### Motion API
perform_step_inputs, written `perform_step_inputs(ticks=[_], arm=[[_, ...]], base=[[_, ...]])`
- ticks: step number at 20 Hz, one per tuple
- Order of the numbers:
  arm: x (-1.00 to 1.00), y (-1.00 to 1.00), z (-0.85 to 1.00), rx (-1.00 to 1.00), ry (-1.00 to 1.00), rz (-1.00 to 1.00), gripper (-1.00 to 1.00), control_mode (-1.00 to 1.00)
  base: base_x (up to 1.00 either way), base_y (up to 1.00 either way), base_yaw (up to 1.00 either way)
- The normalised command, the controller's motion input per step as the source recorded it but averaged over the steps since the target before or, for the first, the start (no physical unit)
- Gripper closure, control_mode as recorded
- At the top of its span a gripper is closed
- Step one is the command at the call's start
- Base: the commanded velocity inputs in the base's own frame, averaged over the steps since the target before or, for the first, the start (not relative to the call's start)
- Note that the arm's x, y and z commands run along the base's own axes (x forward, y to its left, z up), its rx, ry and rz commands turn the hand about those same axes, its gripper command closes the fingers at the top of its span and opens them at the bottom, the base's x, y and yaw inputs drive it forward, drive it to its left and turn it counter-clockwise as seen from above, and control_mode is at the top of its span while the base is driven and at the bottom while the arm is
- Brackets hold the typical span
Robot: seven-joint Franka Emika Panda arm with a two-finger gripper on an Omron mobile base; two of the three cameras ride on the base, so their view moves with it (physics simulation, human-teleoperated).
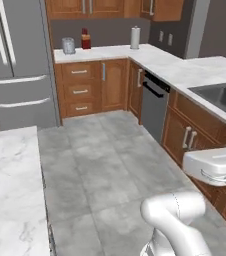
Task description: Retrieve the tupperware and aluminum foil from the cabinet and place them on the dining counter near the plate with squash and sweet potato to prepare for storing leftovers.
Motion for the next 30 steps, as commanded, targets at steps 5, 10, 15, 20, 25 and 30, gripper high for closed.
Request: perform_step_inputs(ticks=[5,10,15,20,25,30], arm=[[0.0,0.0,0.0,0.0,0.0,0.0,-1.0,1.0],[0.0,0.0,0.0,0.0,0.0,0.0,-1.0,1.0],[0.0,0.0,0.0,0.0,0.0,0.0,-1.0,1.0],[0.0,0.0,0.0,0.0,0.0,0.0,-1.0,1.0],[0.0,0.0,0.0,0.0,0.0,0.0,-1.0,1.0],[0.0,0.0,0.0,0.0,0.0,0.0,-1.0,1.0]], base=[[1.0,0.52,-0.07],[1.0,-0.56,0.0],[1.0,-0.97,0.01],[1.0,-0.39,0.26],[1.0,-0.03,0.51],[1.0,-0.08,0.59]])
